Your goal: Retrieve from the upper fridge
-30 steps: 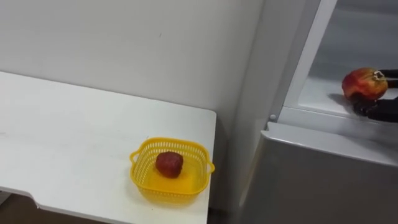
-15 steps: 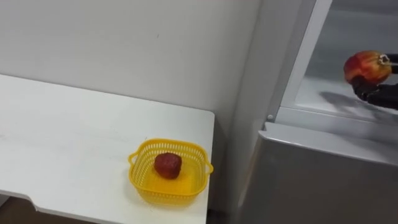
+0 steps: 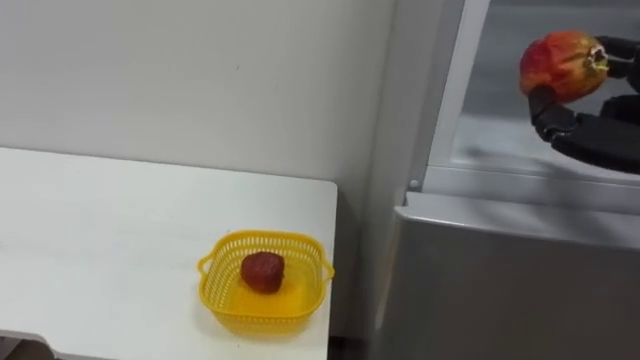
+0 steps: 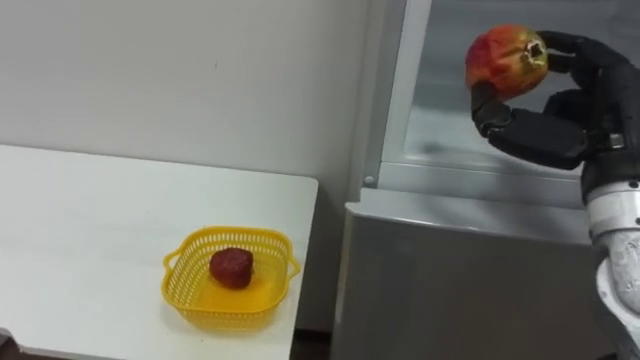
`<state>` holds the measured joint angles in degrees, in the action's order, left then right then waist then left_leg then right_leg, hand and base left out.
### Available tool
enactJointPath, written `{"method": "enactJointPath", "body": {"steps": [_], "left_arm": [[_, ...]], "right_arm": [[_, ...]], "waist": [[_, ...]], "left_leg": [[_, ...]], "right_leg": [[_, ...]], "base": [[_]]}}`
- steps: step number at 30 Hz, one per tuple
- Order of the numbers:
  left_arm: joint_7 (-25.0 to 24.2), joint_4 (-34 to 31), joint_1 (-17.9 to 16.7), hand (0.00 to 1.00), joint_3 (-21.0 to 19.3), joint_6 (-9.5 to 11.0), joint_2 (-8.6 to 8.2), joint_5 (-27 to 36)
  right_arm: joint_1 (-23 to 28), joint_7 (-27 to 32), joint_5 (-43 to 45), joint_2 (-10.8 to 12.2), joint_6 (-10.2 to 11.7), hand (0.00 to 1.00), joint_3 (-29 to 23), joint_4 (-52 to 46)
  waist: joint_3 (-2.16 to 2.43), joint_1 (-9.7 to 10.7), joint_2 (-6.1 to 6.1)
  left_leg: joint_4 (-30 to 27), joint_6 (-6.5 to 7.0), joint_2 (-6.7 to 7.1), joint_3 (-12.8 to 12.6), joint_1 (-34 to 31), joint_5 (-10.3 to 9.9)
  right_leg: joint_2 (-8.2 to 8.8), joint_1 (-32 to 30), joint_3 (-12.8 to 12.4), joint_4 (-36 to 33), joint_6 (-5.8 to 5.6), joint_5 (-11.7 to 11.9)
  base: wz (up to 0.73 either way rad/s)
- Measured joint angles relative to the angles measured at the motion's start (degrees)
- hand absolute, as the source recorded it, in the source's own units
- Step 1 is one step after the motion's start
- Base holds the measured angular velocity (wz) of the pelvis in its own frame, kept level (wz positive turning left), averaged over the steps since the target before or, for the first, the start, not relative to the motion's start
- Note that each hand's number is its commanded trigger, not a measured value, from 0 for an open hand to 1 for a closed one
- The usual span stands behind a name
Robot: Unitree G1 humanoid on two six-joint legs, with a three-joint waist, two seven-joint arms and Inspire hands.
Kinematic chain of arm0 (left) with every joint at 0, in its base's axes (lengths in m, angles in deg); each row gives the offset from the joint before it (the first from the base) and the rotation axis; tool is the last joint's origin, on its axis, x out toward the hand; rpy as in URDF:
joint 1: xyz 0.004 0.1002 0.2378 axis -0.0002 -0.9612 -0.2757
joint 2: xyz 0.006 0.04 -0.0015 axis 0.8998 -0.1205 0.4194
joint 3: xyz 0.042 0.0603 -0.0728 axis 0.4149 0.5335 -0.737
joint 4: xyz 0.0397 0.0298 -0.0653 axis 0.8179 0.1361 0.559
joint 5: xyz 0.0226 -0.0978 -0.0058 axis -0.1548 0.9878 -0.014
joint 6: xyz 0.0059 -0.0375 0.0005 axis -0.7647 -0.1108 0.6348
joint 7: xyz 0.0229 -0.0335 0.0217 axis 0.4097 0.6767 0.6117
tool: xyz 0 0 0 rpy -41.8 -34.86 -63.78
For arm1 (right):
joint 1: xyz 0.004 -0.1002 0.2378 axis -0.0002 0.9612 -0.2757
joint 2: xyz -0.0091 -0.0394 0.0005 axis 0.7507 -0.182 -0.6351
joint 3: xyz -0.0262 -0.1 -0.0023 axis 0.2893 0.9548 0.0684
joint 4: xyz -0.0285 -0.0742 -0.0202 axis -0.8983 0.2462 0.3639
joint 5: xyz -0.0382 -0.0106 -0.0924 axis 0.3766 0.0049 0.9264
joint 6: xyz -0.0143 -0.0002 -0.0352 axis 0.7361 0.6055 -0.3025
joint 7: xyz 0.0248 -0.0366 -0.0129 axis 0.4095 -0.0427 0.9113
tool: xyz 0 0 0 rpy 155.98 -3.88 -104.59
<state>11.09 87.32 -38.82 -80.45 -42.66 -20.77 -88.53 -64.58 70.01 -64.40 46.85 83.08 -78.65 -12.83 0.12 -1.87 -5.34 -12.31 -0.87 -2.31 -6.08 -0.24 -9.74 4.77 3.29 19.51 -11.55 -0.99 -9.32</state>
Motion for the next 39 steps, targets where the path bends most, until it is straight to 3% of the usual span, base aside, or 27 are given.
{"method": "enactJointPath", "body": {"steps": [9,12,17,27,34,39], "left_arm": [[0.7,1.2,0.25,0.0,1.43,1.98,-1.32,1.06],[-0.04,1.2,0.1,0.0,1.37,2.27,-1.47,0.99],[-0.52,1.25,1.45,0.0,1.71,2.92,-1.39,2.11],[-1.82,3.53,3.38,0.0,2.37,6.13,-1.06,2.04],[-2.12,4.07,3.53,0.0,2.36,6.41,-0.77,1.97],[-2.22,4.83,4.03,0.0,2.58,6.45,-0.54,2.05]], "right_arm": [[4.02,2.17,6.71,2.44,2.38,1.0,-1.35,-11.14],[4.75,1.98,12.2,3.52,3.61,1.0,-1.21,-15.49],[5.19,1.9,20.44,3.83,5.64,1.0,0.05,-19.7],[5.37,-2.89,32.9,4.68,7.92,1.0,3.13,-24.72],[5.38,-9.99,33.82,5.18,9.92,1.0,7.99,-27.86],[5.35,-12.01,34.65,6.01,9.89,1.0,10.48,-28.09]], "waist": [[-0.23,0.41,0.15],[-0.09,0.14,0.18],[0.14,-0.01,-0.12],[0.07,-0.22,-0.22],[-0.03,-1.19,-0.58],[-0.09,-2.15,-0.75]], "left_leg": [[0.7,0.03,0.0,-0.59,0.09,-0.03],[1.04,0.02,-0.11,-1.63,0.84,-0.02],[1.56,0.01,-0.11,-1.73,1.04,-0.03],[2.17,-0.04,-0.17,-1.91,1.42,-0.06],[2.05,-0.1,-0.23,-1.91,1.37,-0.11],[1.96,-0.1,-0.23,-1.73,1.14,-0.12]], "right_leg": [[-0.04,-0.39,-0.95,0.18,-0.11,-0.1],[-0.33,-0.29,-2.14,0.88,-0.11,-0.08],[-0.34,-0.42,-2.06,0.83,-0.13,-0.07],[-0.4,-0.15,-2.03,0.71,-0.13,-0.06],[-0.42,-0.17,-2.0,0.71,-0.13,-0.05],[-0.42,-0.13,-1.86,0.72,-0.12,-0.04]], "base": [[-0.03],[-0.14],[-0.02],[0.0],[0.0],[0.01]]}}
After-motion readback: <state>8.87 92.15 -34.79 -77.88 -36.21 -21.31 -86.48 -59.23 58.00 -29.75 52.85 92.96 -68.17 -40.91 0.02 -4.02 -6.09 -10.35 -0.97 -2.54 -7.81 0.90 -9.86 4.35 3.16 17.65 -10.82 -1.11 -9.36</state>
